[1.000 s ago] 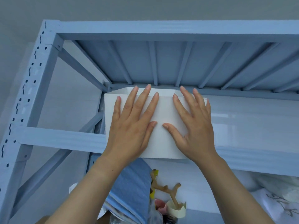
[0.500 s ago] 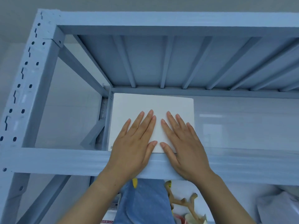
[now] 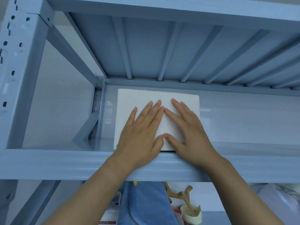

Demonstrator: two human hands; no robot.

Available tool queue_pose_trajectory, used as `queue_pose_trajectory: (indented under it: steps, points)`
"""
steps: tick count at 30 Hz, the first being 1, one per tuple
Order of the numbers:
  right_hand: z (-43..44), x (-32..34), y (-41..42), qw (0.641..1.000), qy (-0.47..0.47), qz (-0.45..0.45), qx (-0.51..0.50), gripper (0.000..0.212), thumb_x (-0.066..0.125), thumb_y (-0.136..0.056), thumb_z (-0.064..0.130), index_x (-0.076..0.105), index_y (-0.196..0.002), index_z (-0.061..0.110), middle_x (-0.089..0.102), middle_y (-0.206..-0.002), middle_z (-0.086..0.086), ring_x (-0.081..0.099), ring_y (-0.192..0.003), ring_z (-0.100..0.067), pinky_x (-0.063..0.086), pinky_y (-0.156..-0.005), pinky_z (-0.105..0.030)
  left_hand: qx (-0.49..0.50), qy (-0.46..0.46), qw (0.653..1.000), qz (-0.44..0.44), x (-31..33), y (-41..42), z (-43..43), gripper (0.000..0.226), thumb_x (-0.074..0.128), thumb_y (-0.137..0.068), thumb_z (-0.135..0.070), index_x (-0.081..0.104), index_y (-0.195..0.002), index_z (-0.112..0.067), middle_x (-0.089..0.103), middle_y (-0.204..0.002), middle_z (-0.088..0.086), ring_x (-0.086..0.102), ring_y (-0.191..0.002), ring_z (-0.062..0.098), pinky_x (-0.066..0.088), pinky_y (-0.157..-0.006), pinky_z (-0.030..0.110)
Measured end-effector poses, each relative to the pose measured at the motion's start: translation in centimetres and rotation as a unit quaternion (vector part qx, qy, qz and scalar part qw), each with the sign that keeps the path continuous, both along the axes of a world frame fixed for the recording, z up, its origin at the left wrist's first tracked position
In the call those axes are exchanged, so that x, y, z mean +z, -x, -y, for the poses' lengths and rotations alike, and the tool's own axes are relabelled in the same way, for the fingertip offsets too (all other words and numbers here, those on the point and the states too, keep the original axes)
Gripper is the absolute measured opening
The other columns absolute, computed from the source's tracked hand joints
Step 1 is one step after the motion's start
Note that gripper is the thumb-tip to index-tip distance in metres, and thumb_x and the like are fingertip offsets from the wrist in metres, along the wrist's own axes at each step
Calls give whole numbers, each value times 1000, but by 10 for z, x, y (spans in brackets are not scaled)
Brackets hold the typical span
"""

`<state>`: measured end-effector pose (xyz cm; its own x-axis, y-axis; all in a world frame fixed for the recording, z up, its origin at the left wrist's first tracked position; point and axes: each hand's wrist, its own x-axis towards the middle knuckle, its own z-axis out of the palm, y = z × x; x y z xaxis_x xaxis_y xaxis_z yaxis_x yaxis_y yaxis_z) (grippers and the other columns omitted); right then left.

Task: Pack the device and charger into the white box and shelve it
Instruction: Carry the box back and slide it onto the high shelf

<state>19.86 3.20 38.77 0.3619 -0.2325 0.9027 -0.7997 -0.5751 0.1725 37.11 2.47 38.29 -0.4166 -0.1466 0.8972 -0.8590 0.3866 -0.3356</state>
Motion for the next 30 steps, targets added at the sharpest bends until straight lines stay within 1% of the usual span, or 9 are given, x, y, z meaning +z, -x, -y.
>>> queue_pose_trajectory:
  steps: [3, 5, 8, 10, 13, 19, 22, 26, 30]
  points:
    - [5, 15, -9, 999, 9, 17, -38, 66, 39, -86, 50, 10, -145, 39, -2, -154, 17, -13, -140, -2, -11, -113, -43, -10, 12, 1000, -24, 26, 0, 0, 63, 32, -86, -33, 19, -146, -17, 11, -157, -2, 6, -144, 15, -2, -115, 39]
    - [9, 19, -13, 997, 17, 33, -67, 67, 34, -85, 55, 6, -144, 42, -5, -154, 19, -16, -140, -4, -13, -108, -53, -16, 21, 999, -40, 42, -1, 1, 56, 36, -87, -29, 29, -142, -20, 20, -155, 3, 13, -144, 19, 1, -115, 40]
    - [14, 20, -16, 994, 16, 50, -93, 67, 32, -84, 59, 2, -142, 46, -9, -154, 19, -19, -140, -8, -5, -105, -63, -3, 40, 998, -44, 53, -4, 6, 45, 39, -91, -31, 40, -135, -23, 46, -135, 7, 35, -131, 24, 8, -115, 42]
    - [15, 21, -17, 994, 17, 47, -98, 68, 31, -83, 62, 1, -142, 47, -9, -154, 18, -17, -140, -10, 5, -104, -65, 11, 48, 998, -48, 55, -5, 7, 45, 36, -91, -35, 42, -133, -24, 51, -123, 7, 43, -120, 24, 10, -114, 42]
    - [16, 23, -24, 995, 17, 32, -96, 72, 31, -81, 67, 0, -142, 46, -10, -155, 16, -16, -140, -11, 9, -101, -66, 10, 47, 997, -54, 57, -13, 8, 46, 33, -90, -36, 42, -133, -23, 50, -118, 9, 43, -116, 25, 10, -114, 40]
    - [22, 26, -51, 997, 10, 10, -78, 77, 40, -82, 65, 1, -144, 41, -11, -155, 14, -18, -139, -12, 9, -99, -67, -6, 13, 999, -45, 62, -45, 10, 41, 42, -92, -29, 41, -132, -19, 44, -111, 11, 41, -106, 30, 14, -112, 40]
    - [27, 26, -68, 998, -2, 15, -67, 79, 44, -82, 64, 1, -143, 42, -13, -155, 15, -20, -138, -11, 9, -99, -67, -1, 1, 999, -38, 62, -63, 12, 42, 37, -92, -32, 41, -132, -19, 43, -110, 9, 39, -105, 27, 14, -111, 40]
    - [32, 27, -100, 998, 4, 4, -68, 78, 42, -82, 65, 1, -144, 40, -13, -155, 13, -20, -138, -12, 8, -98, -68, -8, -7, 998, -57, 62, -93, 15, 47, 29, -88, -39, 40, -130, -21, 41, -106, 7, 36, -99, 24, 22, -104, 39]
    - [40, 26, -110, 997, -16, 4, -69, 76, 36, -83, 67, -2, -143, 42, -16, -154, 15, -22, -138, -12, 8, -99, -69, 13, -11, 999, -47, 55, -100, 22, 56, 26, -86, -45, 37, -135, -19, 42, -117, 12, 37, -112, 29, 16, -109, 37]
